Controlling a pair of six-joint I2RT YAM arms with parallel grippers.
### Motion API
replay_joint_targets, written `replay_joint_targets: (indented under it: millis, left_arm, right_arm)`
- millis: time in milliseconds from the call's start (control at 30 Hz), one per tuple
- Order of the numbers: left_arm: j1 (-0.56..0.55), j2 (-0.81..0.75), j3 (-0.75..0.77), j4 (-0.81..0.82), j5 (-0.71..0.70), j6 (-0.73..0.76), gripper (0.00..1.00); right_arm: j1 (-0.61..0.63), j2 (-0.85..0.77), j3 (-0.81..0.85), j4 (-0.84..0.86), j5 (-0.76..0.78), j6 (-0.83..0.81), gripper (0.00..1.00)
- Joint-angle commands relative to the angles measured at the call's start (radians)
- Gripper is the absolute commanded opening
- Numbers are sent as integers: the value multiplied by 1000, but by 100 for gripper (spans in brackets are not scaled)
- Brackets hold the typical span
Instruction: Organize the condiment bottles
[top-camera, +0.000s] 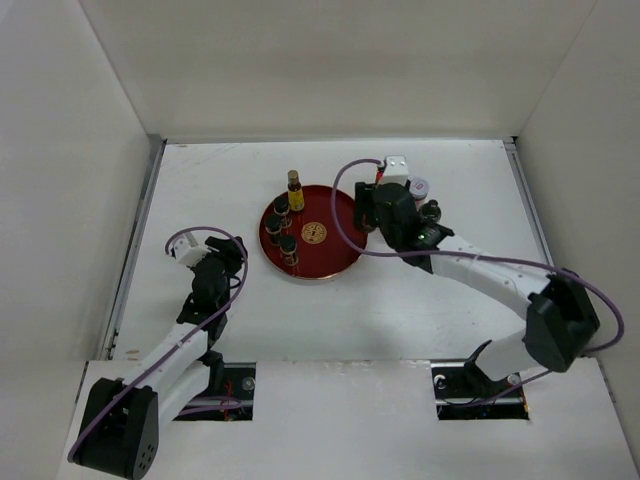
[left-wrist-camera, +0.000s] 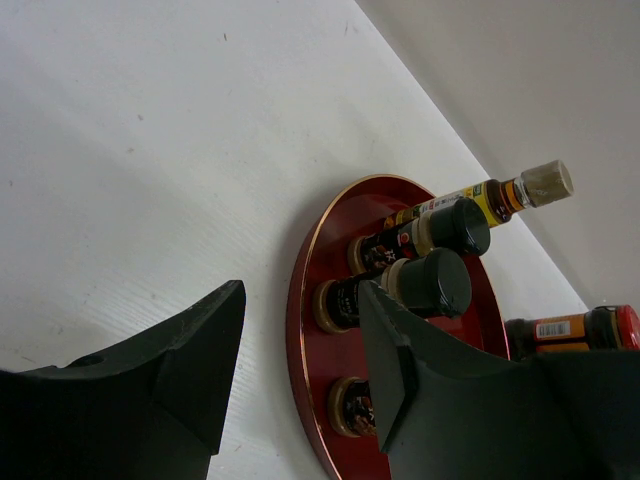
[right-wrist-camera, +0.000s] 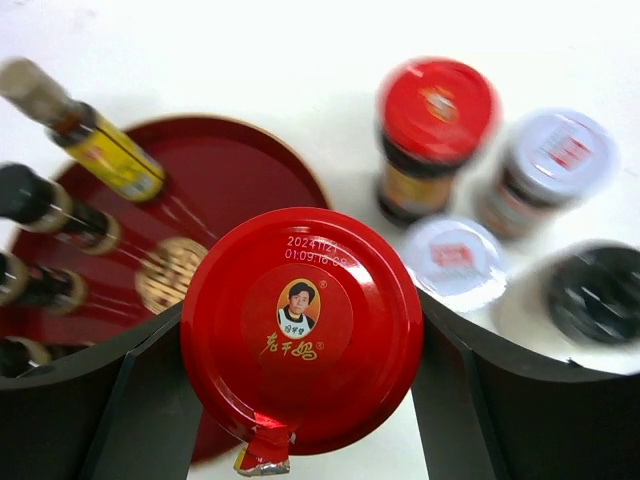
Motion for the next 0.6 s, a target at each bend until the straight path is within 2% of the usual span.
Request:
replay_joint_targets:
  millis: [0,300,567]
  left_arm:
    - [-3,-17,3,54,-10,1,47]
    - [-3,24,5,72,-15,-2,47]
    - [-8,42,5,85,-15,1,47]
  right_arm:
    - [21,105,138,213,-56,-15,47]
    - [19,483,465,281,-133,-24,46]
    - [-1,650,623,285,-141,-30,48]
